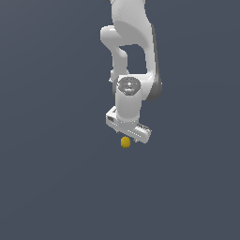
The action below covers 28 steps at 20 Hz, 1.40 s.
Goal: Pick up the object and move it to a goal position.
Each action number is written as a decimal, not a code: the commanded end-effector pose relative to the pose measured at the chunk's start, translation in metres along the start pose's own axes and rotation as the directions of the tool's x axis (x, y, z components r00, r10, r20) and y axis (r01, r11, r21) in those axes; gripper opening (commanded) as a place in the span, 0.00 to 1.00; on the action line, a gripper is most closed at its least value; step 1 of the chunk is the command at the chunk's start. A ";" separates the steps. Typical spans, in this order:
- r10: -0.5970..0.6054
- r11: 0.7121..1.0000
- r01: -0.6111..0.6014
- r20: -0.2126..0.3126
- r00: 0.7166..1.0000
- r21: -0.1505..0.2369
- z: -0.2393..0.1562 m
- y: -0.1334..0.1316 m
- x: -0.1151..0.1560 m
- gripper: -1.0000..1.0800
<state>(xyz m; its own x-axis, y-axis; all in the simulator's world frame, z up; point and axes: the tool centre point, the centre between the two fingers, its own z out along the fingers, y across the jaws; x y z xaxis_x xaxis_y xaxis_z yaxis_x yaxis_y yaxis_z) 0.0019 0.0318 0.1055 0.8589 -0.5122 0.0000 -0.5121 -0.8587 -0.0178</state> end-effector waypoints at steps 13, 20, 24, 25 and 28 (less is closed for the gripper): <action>0.230 0.973 -0.230 -0.004 0.973 -0.016 0.026 0.007 -0.006 0.96; 0.236 0.972 -0.236 -0.004 0.972 -0.017 0.028 0.007 -0.006 0.96; 0.237 0.971 -0.237 -0.004 0.971 -0.017 0.040 0.008 -0.006 0.96; 0.238 0.971 -0.238 -0.004 0.971 -0.017 0.045 0.008 -0.006 0.96; 0.239 0.971 -0.240 -0.004 0.971 -0.017 0.062 0.009 -0.007 0.96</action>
<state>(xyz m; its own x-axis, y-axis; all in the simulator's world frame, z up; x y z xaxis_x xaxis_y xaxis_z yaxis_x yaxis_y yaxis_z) -0.0073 0.0287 0.0521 0.7117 -0.7025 0.0002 -0.7025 -0.7117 -0.0005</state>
